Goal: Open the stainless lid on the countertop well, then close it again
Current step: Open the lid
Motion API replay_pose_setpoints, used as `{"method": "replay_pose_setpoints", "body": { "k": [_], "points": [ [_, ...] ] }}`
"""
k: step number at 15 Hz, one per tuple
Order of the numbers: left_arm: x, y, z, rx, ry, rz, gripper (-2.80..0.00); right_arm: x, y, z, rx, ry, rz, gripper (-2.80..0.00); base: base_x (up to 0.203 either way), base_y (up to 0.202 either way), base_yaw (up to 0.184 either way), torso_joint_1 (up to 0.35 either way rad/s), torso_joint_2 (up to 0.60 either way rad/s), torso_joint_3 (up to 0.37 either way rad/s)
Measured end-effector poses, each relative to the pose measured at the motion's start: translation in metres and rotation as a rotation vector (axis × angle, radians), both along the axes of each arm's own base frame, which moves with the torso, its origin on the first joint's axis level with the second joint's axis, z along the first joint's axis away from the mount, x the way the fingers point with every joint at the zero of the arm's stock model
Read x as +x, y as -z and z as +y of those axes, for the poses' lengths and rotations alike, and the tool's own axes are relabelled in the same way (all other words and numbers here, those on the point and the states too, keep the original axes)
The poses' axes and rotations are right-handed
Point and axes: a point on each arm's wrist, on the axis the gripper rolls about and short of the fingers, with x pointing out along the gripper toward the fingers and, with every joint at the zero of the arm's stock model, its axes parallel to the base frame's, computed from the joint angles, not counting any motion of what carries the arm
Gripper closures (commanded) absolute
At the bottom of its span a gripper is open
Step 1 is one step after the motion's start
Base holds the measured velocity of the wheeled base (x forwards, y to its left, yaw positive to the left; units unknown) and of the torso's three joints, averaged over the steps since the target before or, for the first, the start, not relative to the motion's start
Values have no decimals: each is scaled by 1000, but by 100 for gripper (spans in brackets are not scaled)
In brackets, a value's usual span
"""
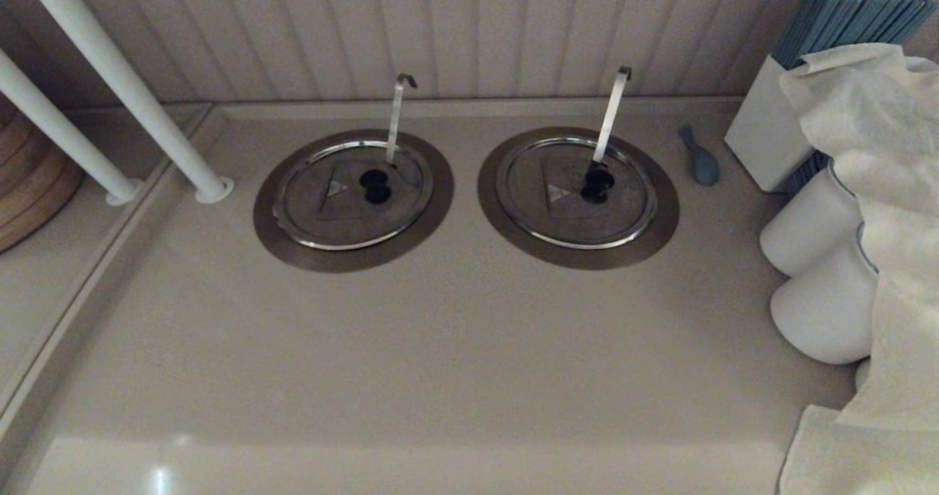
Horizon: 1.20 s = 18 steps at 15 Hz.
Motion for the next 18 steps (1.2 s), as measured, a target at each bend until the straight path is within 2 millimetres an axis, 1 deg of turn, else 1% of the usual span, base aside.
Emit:
{"method": "replay_pose_setpoints", "body": {
  "k": [12, 13, 15, 17, 18],
  "points": [
    [0, -2, 0, 5, -5, -17, 0, 0, 0, 0, 1, 0, 0, 0, 0, 0, 0, 0, 0, 0],
    [-1, -8, 0, 9, -10, -58, 0, 0, 0, 0, 0, 0, 0, 0, 0, 0, 0, 0, 0, 0],
    [-9, -32, 0, 13, -10, -155, 0, 0, 0, 0, 0, 0, 0, 0, 0, 0, 0, 0, 0, 0],
    [-18, -62, 0, 23, 5, -193, 0, 0, 0, 0, 0, -1, 0, 0, 0, 0, 0, 0, 0, 0],
    [-21, -81, -1, 28, 14, -202, 0, 0, 0, 0, 0, 0, 0, 0, 0, 0, 0, 0, 0, 0]
  ]
}}
